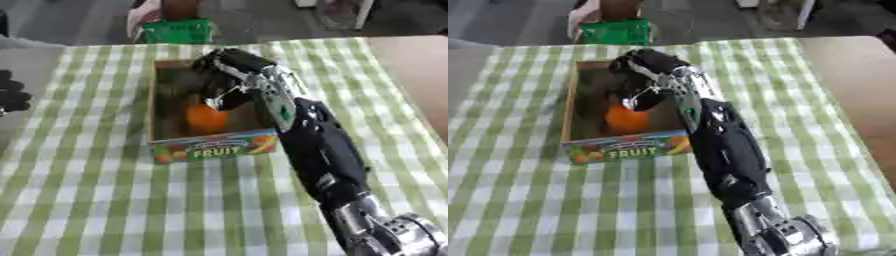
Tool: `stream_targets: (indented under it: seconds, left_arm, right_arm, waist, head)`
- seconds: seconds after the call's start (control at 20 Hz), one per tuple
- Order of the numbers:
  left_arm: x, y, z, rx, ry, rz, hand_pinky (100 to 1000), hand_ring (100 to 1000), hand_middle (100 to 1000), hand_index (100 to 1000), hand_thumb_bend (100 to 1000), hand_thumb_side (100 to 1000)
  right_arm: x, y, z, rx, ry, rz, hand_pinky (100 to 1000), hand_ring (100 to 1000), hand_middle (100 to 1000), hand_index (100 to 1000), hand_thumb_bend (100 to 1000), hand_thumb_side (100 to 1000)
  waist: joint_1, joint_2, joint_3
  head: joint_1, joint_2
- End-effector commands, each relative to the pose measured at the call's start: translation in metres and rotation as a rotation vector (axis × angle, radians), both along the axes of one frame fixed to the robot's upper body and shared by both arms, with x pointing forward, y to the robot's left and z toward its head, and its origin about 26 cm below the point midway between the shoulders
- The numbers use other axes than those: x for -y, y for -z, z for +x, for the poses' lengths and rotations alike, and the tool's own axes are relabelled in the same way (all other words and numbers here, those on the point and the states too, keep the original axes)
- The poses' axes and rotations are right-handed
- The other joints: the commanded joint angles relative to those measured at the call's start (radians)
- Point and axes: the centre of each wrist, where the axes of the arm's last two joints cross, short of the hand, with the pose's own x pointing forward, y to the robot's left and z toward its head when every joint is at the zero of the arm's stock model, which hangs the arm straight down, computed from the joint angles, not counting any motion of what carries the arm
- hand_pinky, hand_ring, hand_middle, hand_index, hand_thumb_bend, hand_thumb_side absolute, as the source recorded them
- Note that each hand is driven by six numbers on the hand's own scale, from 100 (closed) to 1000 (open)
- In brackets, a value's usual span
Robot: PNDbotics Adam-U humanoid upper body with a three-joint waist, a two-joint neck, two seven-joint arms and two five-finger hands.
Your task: Pick up objects on the table and place them in the box.
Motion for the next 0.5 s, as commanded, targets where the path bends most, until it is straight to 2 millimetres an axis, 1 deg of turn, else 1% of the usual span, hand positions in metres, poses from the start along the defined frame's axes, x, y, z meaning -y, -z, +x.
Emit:
stream_targets:
  seconds: [0.05, 0.15, 0.2, 0.25, 0.3, 0.35, 0.4, 0.5]
  left_arm:
    - [-0.001, -0.007, -0.002, 0.022, -0.004, 0.009, 717, 675, 637, 778, 100, 884]
    - [-0.001, -0.007, -0.002, 0.019, -0.004, 0.01, 718, 675, 638, 778, 100, 885]
    - [-0.002, -0.006, -0.001, 0.018, -0.004, 0.01, 718, 676, 638, 778, 100, 885]
    - [-0.002, -0.006, -0.002, 0.017, -0.005, 0.01, 719, 676, 638, 779, 100, 886]
    - [-0.002, -0.006, -0.002, 0.016, -0.006, 0.011, 719, 676, 639, 779, 100, 887]
    - [-0.002, -0.006, -0.002, 0.015, -0.007, 0.011, 719, 676, 639, 779, 100, 887]
    - [-0.003, -0.005, -0.002, 0.014, -0.008, 0.011, 719, 676, 639, 779, 100, 887]
    - [-0.003, -0.005, -0.002, 0.014, -0.011, 0.011, 719, 676, 635, 779, 100, 886]
  right_arm:
    - [0.004, -0.009, 0.003, 0.012, 0.016, -0.024, 603, 695, 708, 803, 100, 329]
    - [0.008, -0.012, 0.004, 0.013, 0.022, -0.008, 673, 752, 754, 828, 100, 326]
    - [0.01, -0.014, 0.004, 0.017, 0.026, 0.004, 743, 795, 788, 844, 100, 325]
    - [0.012, -0.016, 0.004, 0.022, 0.028, 0.019, 778, 816, 802, 850, 100, 323]
    - [0.014, -0.019, 0.004, 0.029, 0.03, 0.038, 853, 855, 831, 862, 100, 310]
    - [0.016, -0.022, 0.005, 0.041, 0.031, 0.061, 859, 857, 833, 862, 100, 308]
    - [0.019, -0.026, 0.005, 0.057, 0.033, 0.089, 901, 881, 851, 867, 100, 293]
    - [0.024, -0.033, 0.004, 0.089, 0.039, 0.143, 930, 906, 873, 877, 100, 306]
  waist:
    - [0.005, -0.012, -0.002]
    - [0.004, -0.013, -0.004]
    - [0.004, -0.013, -0.005]
    - [0.004, -0.013, -0.005]
    - [0.004, -0.014, -0.006]
    - [0.004, -0.014, -0.006]
    - [0.005, -0.015, -0.006]
    - [0.005, -0.015, -0.006]
  head:
    - [0.002, -0.01]
    - [0.003, -0.01]
    - [0.004, -0.01]
    - [0.004, -0.01]
    - [0.004, -0.01]
    - [0.004, -0.01]
    - [0.004, -0.01]
    - [0.005, -0.01]
